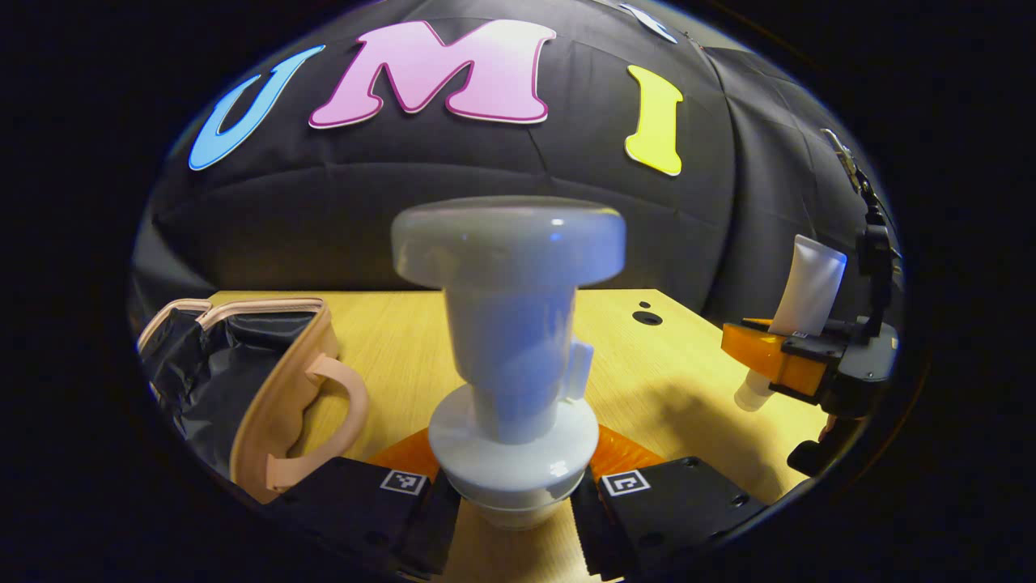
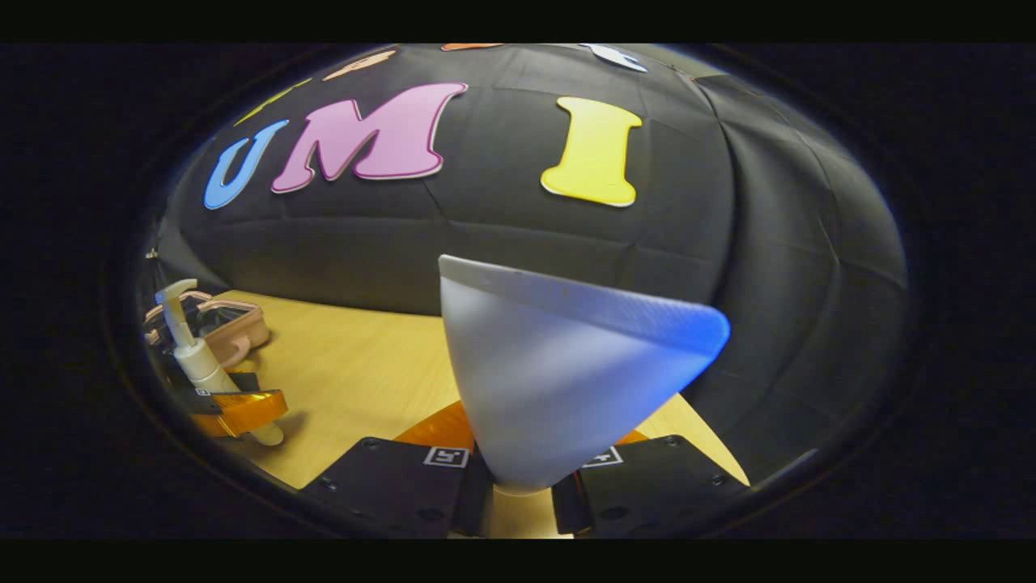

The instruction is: First open the suitcase, pack the skin care products into it, and then close the suitcase.

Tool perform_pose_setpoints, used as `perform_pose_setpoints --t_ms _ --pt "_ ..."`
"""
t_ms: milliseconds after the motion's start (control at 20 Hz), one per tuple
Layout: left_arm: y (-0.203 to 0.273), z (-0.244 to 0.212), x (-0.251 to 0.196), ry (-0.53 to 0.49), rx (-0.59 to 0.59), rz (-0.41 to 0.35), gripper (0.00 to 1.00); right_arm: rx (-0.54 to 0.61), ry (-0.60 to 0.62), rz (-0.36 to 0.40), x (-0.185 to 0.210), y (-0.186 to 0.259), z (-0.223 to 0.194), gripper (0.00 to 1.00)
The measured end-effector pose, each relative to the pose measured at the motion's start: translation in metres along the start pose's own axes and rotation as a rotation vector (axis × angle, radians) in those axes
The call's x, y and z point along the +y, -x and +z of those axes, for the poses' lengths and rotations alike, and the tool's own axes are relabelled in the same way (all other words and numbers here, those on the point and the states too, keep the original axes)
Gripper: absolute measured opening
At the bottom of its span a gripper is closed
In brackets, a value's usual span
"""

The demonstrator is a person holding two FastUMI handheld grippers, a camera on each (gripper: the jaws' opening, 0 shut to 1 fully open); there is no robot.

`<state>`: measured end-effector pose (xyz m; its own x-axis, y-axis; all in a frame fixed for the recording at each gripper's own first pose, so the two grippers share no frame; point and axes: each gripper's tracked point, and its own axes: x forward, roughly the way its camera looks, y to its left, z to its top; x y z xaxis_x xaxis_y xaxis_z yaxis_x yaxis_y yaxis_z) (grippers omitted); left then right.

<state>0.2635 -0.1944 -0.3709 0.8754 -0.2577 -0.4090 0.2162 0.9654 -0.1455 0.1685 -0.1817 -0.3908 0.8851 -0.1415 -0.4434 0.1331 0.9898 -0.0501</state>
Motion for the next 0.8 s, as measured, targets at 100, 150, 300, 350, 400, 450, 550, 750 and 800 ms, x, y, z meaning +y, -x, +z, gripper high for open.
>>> perform_pose_setpoints --t_ms 100,150,300,350,400,450,550,750,800 --pt "0.012 0.018 0.006 -0.012 -0.024 -0.005 0.63 -0.013 0.01 0.025 0.014 0.011 0.013 0.29" --pt "0.018 0.028 0.009 -0.008 -0.036 -0.008 0.63 -0.013 0.013 0.039 0.023 0.017 0.017 0.29" --pt "0.038 0.058 0.028 -0.005 -0.055 -0.003 0.64 -0.024 0.045 0.072 0.052 0.032 0.034 0.29" --pt "0.045 0.068 0.037 0.006 -0.065 -0.005 0.63 -0.028 0.049 0.082 0.063 0.04 0.041 0.29" --pt "0.053 0.077 0.047 0.023 -0.073 -0.005 0.64 -0.03 0.046 0.091 0.074 0.046 0.047 0.29" --pt "0.062 0.086 0.059 0.035 -0.08 -0.004 0.64 -0.029 0.046 0.099 0.085 0.052 0.052 0.29" --pt "0.078 0.101 0.086 0.045 -0.093 0.013 0.63 -0.029 0.044 0.11 0.107 0.064 0.065 0.29" --pt "0.109 0.114 0.17 0.071 -0.066 0.067 0.63 -0.062 0.006 0.13 0.158 0.089 0.102 0.28" --pt "0.112 0.11 0.189 0.068 -0.044 0.076 0.63 -0.08 0.007 0.136 0.171 0.095 0.112 0.28"
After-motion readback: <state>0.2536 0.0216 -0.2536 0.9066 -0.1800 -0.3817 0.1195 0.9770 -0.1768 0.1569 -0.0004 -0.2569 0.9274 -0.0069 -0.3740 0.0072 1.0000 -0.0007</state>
